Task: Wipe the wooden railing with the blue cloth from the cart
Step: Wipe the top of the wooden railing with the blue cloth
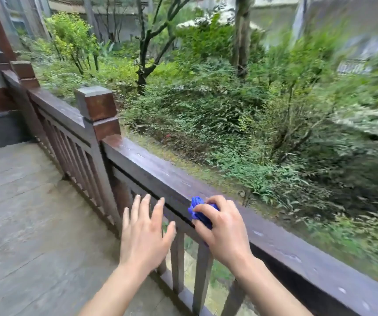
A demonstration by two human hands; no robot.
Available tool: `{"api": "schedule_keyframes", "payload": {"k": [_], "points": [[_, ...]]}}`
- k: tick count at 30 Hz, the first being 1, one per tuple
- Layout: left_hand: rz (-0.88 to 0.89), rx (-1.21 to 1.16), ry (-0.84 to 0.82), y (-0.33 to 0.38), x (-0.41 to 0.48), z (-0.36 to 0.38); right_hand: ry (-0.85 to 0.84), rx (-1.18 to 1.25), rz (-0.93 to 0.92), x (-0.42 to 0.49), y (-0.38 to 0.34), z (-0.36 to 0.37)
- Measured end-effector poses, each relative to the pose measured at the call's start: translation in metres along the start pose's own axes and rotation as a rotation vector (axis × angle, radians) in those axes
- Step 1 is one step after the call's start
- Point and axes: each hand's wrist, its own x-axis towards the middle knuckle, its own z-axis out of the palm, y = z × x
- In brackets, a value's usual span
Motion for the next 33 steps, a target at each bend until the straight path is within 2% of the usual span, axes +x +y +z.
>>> {"api": "schedule_keyframes", "payload": {"k": [9, 18, 27, 31, 33], "points": [[0.535, -0.152, -0.066, 0.067, 0.036, 0.03, 0.277, -0.233, 0.378, -0.062, 0.043, -0.058], [0.851, -0.182, -0.164, 0.155, 0.041, 0.068, 0.437, -0.459, 0.685, -0.159, 0.088, -0.137], [0.938, -0.05, -0.205, 0.171, 0.047, 0.096, 0.338, -0.624, 0.892, -0.223, 0.14, -0.172], [0.929, -0.068, -0.182, 0.172, 0.046, 0.098, 0.416, -0.542, 0.868, -0.219, 0.15, -0.167], [0.926, -0.081, -0.165, 0.172, 0.046, 0.101, 0.436, -0.512, 0.786, -0.213, 0.142, -0.154]]}}
